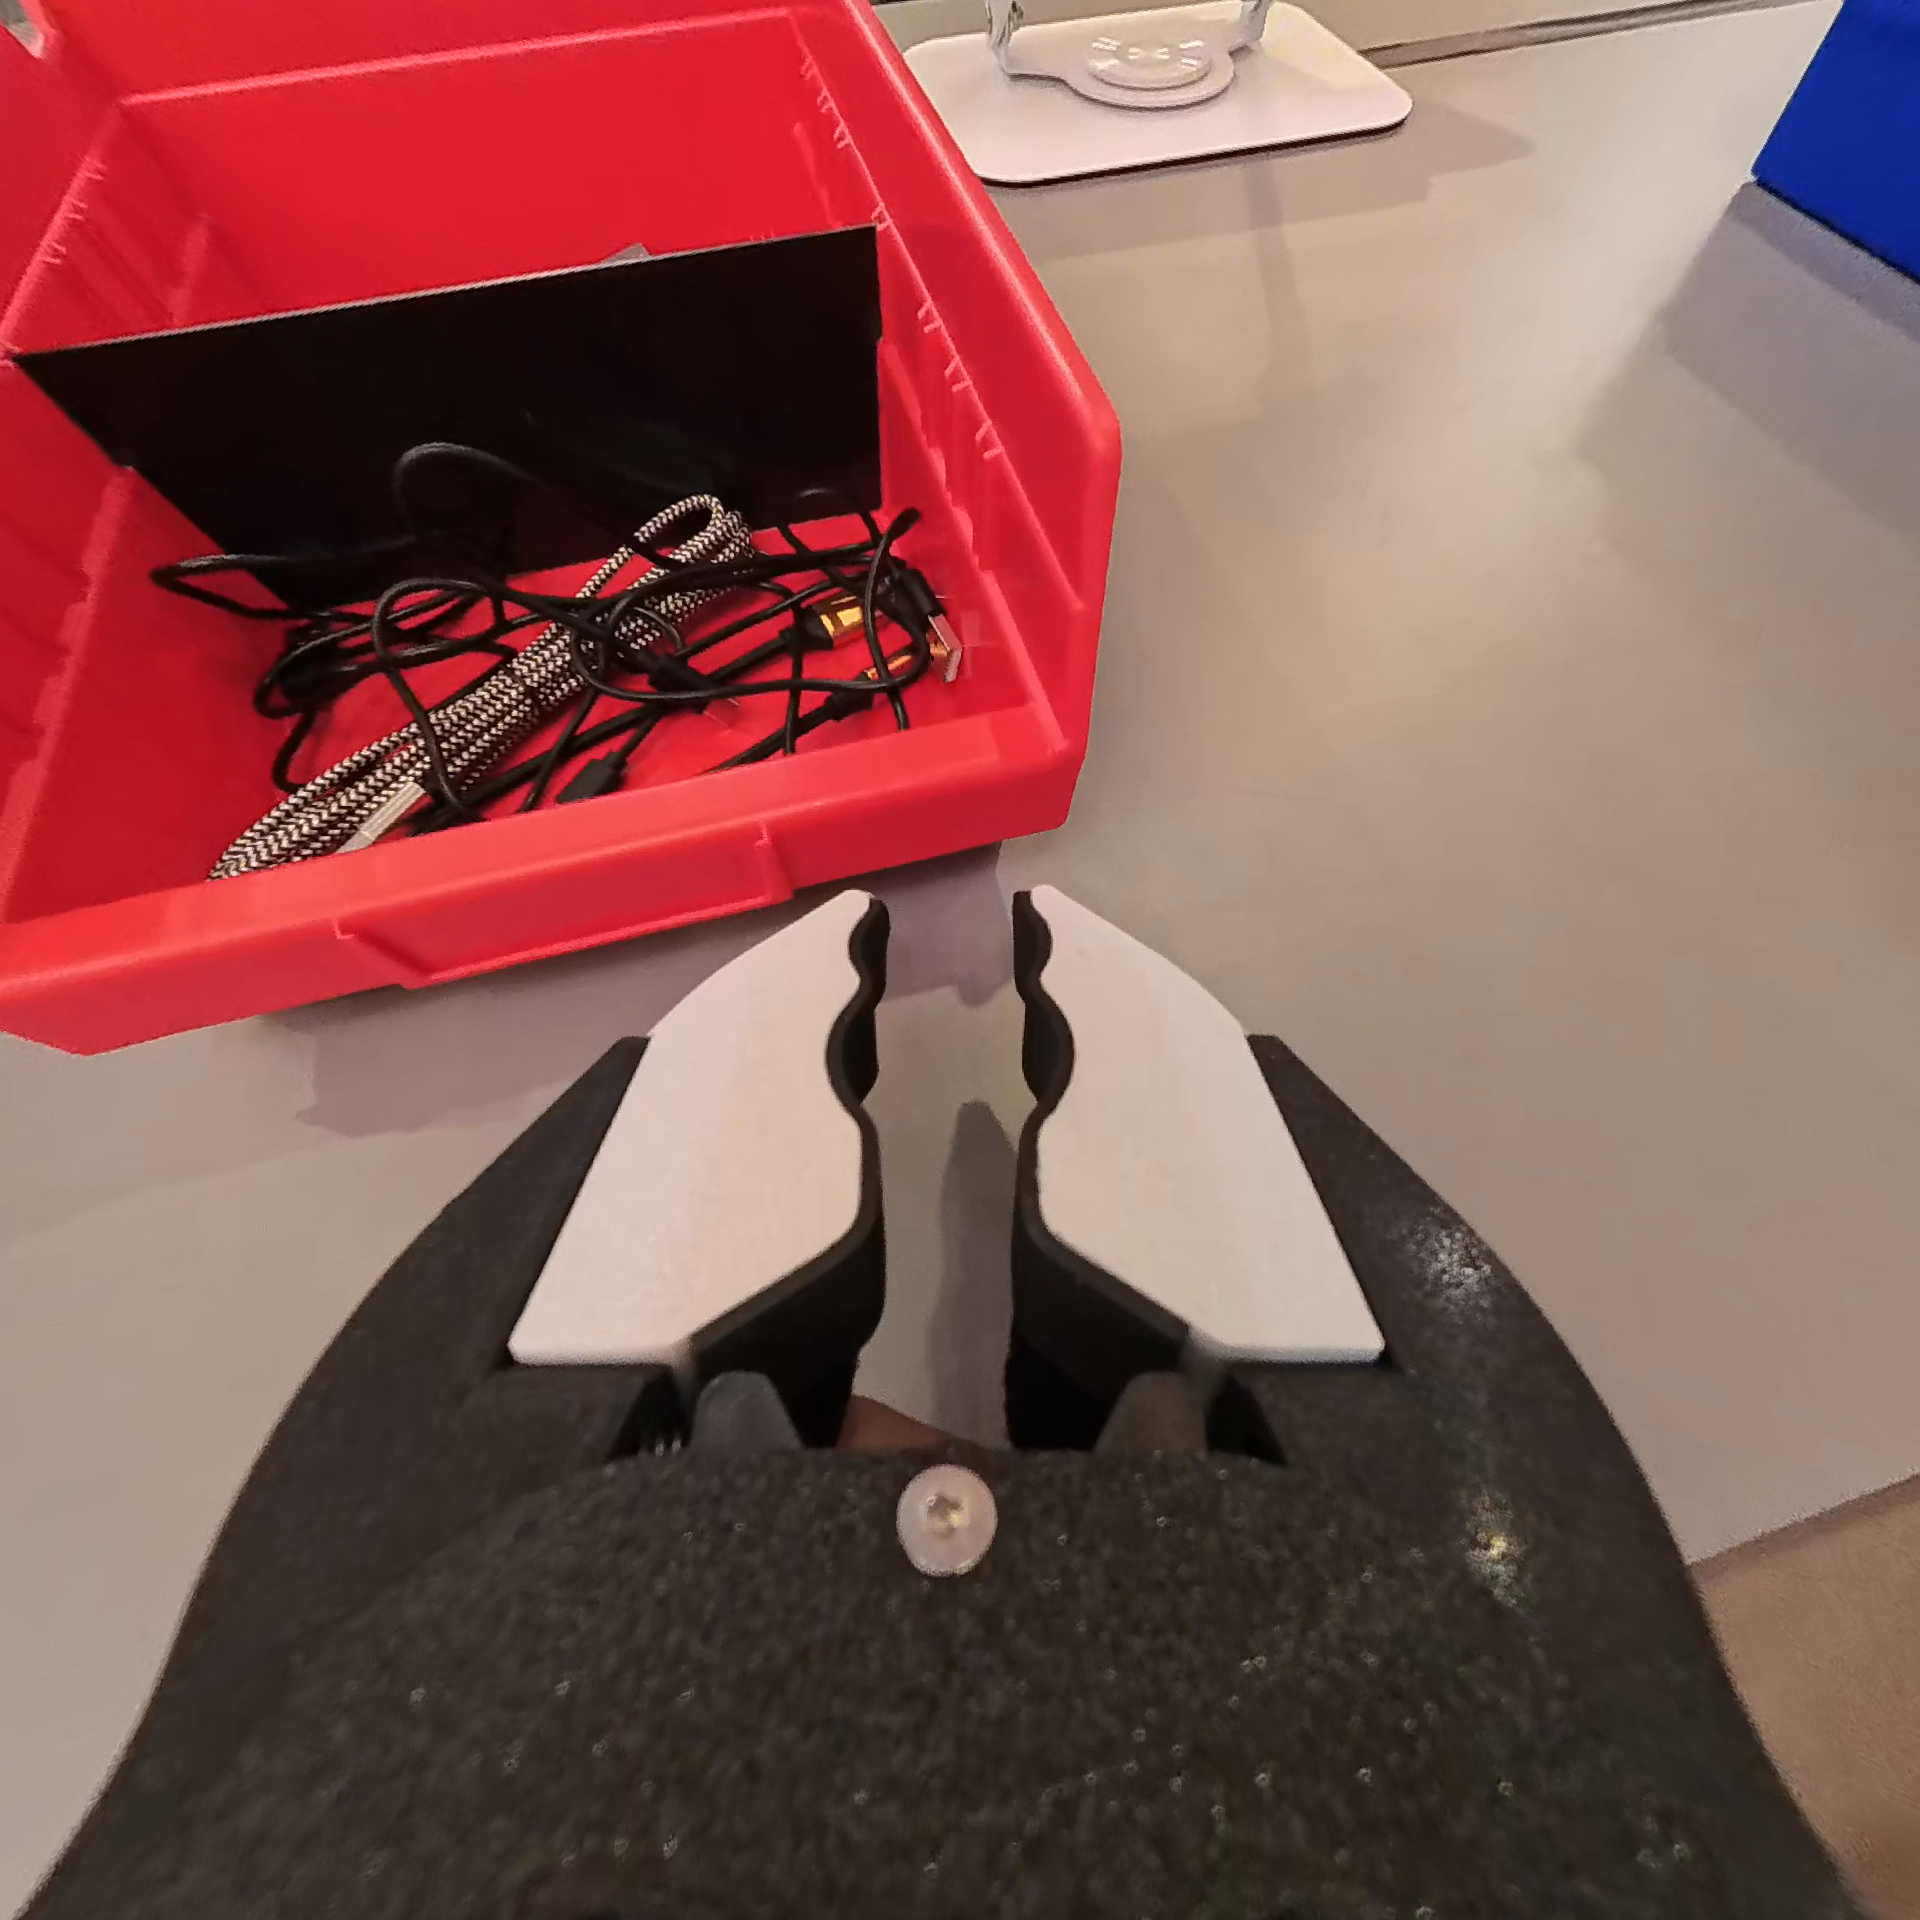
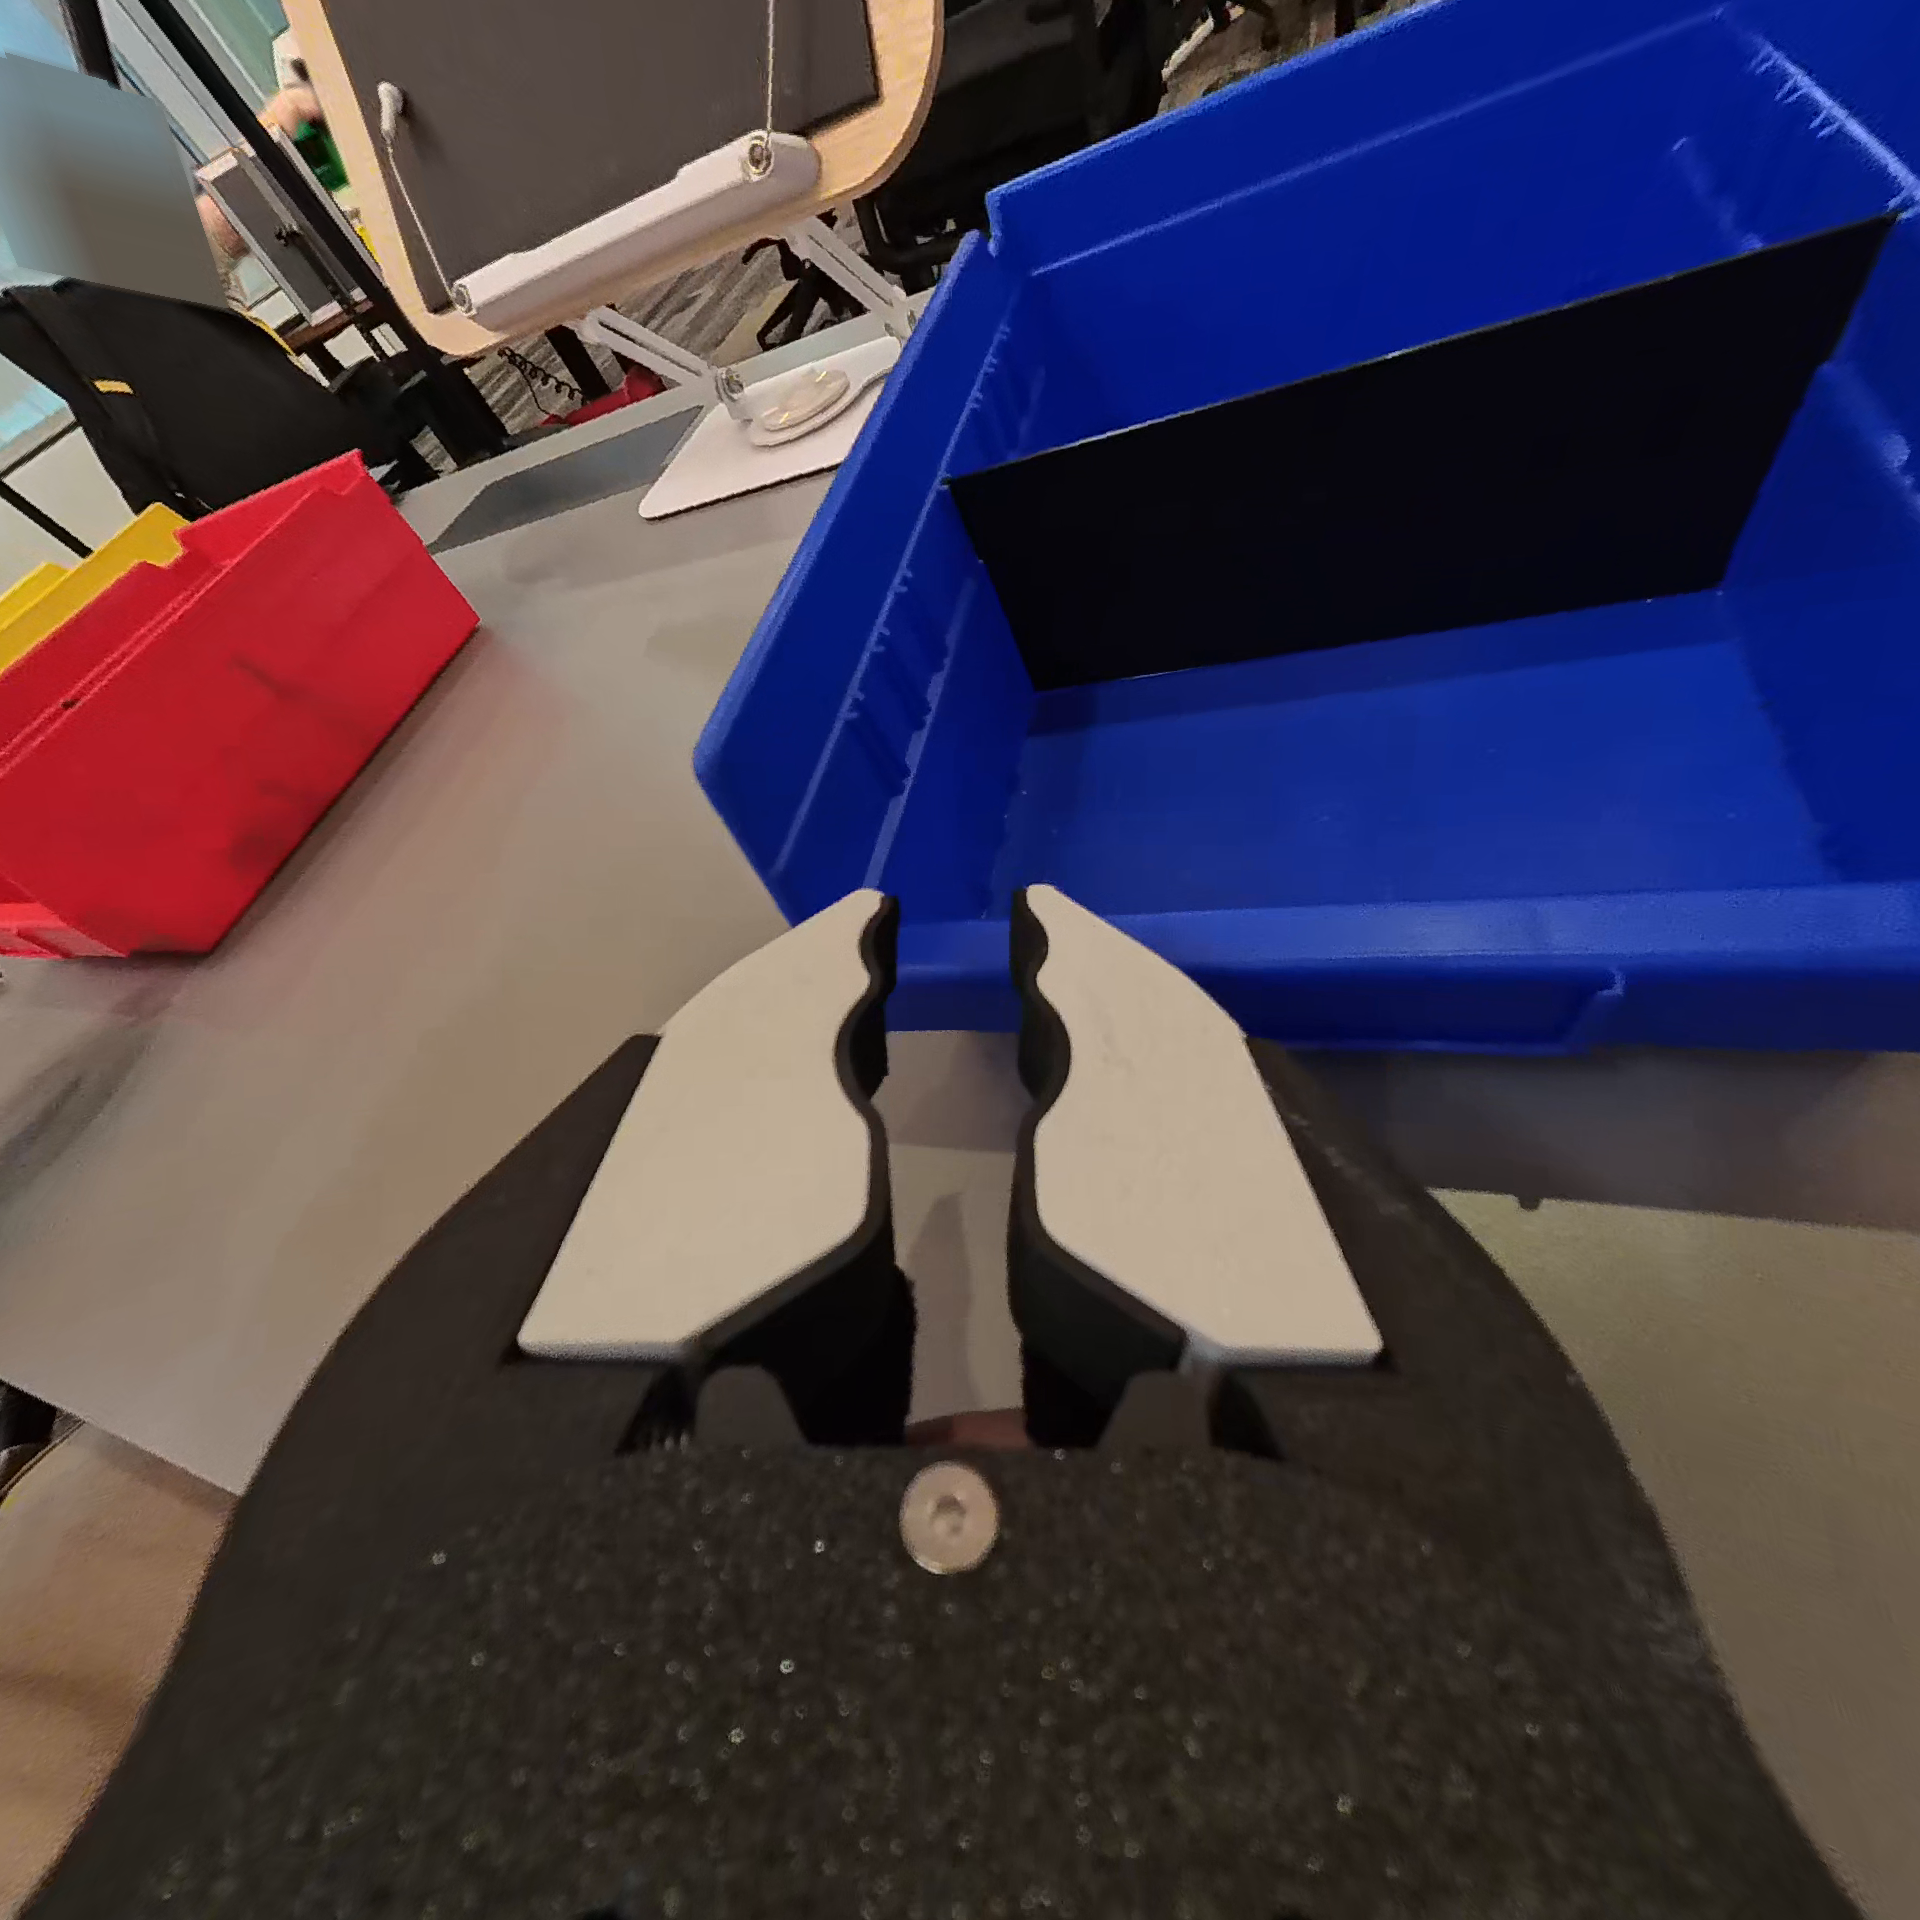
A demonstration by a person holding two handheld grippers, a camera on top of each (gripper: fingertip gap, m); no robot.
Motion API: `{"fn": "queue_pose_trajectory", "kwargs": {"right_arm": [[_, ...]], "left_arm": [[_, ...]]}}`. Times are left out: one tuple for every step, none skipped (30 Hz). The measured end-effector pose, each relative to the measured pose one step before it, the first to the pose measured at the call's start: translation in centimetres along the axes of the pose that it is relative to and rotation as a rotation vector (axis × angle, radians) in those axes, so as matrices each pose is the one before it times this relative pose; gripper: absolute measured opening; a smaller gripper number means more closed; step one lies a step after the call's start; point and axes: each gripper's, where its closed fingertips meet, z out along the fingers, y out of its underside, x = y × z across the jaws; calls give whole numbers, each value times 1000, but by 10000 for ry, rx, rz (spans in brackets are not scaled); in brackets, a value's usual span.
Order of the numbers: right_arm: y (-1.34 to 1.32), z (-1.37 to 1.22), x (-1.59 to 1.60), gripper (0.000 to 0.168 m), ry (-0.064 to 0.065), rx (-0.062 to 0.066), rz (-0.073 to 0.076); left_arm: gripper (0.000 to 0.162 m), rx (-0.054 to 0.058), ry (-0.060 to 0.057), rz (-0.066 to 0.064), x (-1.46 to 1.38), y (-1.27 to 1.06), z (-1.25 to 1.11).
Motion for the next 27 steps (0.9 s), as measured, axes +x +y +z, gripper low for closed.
{"fn": "queue_pose_trajectory", "kwargs": {"right_arm": [[50,17,-56,20,-15,-4,-12],[128,74,-26,20,-18,-52,0],[121,107,14,20,0,-65,5],[41,100,25,20,5,-28,-9],[-5,83,48,20,19,-10,-18],[-29,75,44,20,28,-9,-25],[-31,47,38,20,25,5,-23],[-16,48,35,20,25,0,-15],[27,39,2,20,16,-22,-5],[13,34,-20,20,12,-12,-1],[-4,31,-29,19,11,0,-9],[4,31,-49,19,16,-4,-30],[22,54,-28,19,23,-18,-53],[22,55,-25,19,30,-26,-63],[11,36,-17,19,29,-12,-63],[7,24,-21,19,17,-10,-53],[24,10,-42,19,-5,-19,-34],[11,-4,-14,19,5,1,-11],[19,-1,-3,19,-1,2,11],[38,7,3,19,-10,-6,21],[56,32,44,19,-7,-18,37],[49,31,-19,19,-52,-25,52],[24,2,-59,19,-77,-5,40],[-15,-7,-53,19,-62,10,31],[-51,-13,-108,19,-85,25,26],[-46,33,-175,19,-109,24,29],[-13,86,-221,19,-119,-6,34]], "left_arm": [[23,5,17,25,48,-45,8],[23,26,28,16,69,-68,-25],[23,17,41,5,99,-52,-39],[23,-2,56,-3,134,-13,-38],[23,1,49,-3,116,-4,-35],[23,14,24,10,75,-11,-45],[23,11,3,26,33,-3,-34],[23,5,-5,31,5,12,-30],[23,5,-1,28,-20,13,-11],[23,-5,17,16,-23,34,-10],[23,-13,23,-10,-24,51,-5],[23,4,14,-43,-48,14,-25],[23,22,29,-63,-33,-32,-35],[23,21,37,-68,-22,-35,-29],[23,17,15,-52,-45,-45,-28],[23,10,-6,-14,-92,-30,-24],[23,1,-3,29,-105,-71,-39],[23,31,38,57,-84,-188,-83],[23,51,148,35,-18,-308,-104],[23,-51,462,70,298,-288,-127],[23,-335,828,285,641,-124,-219],[23,-633,850,538,486,55,-347],[23,-775,656,760,70,116,-500],[25,-877,586,931,-144,240,-570],[28,-905,425,998,-467,322,-478],[29,-836,4,921,-1233,263,-287],[30,-805,-230,713,-1807,264,-56]]}}
